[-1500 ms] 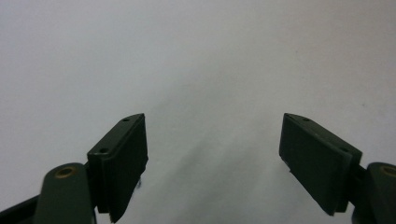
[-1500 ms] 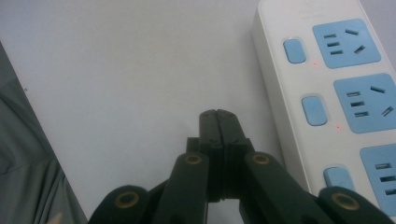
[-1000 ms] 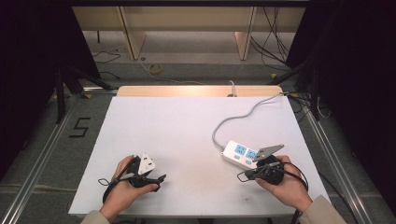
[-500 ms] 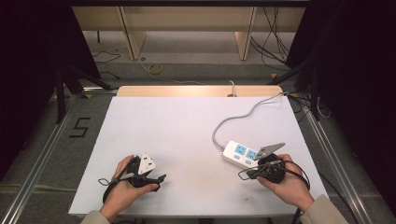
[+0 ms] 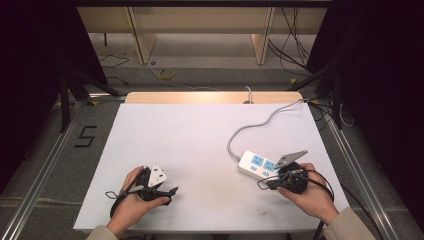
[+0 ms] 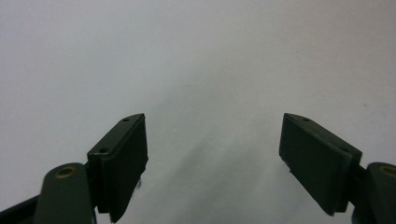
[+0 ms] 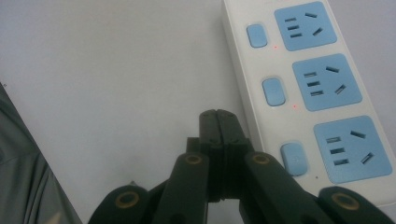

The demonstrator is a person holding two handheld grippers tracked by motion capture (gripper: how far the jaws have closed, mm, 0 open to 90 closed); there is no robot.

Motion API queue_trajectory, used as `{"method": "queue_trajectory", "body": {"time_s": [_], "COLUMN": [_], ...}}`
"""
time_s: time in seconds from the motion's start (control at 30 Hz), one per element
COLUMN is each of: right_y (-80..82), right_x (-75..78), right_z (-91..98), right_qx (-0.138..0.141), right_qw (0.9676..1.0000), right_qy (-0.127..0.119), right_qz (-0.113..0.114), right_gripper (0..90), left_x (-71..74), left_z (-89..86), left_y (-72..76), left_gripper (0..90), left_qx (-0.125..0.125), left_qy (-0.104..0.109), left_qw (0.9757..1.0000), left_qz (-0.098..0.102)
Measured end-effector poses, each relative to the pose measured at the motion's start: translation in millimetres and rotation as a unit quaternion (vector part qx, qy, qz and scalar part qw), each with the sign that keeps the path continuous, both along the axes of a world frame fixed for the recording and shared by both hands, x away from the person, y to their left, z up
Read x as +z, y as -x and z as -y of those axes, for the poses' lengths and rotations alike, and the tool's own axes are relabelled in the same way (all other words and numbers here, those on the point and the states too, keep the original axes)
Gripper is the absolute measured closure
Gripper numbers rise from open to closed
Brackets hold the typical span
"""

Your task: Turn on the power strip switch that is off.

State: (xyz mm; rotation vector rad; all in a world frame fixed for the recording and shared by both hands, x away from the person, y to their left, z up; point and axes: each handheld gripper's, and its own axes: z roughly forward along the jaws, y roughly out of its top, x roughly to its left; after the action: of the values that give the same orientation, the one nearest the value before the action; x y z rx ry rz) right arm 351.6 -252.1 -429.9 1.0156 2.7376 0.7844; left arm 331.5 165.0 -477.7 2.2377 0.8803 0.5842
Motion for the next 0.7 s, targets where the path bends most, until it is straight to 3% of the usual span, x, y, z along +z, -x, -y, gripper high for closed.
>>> {"method": "queue_trajectory", "body": {"time_s": [0.7], "right_y": [-5.8], "right_x": [4.0], "right_z": [7.8], "right_qx": [-0.018], "right_qw": [0.9998], "right_qy": [0.001], "right_qz": [-0.005], "right_gripper": [90.0], "left_x": [-0.4], "left_z": [0.3], "left_y": [0.0], "left_gripper": [23.5], "left_qx": [-0.002], "left_qy": [-0.003], "left_qw": [1.0000], "left_qz": [0.001]}}
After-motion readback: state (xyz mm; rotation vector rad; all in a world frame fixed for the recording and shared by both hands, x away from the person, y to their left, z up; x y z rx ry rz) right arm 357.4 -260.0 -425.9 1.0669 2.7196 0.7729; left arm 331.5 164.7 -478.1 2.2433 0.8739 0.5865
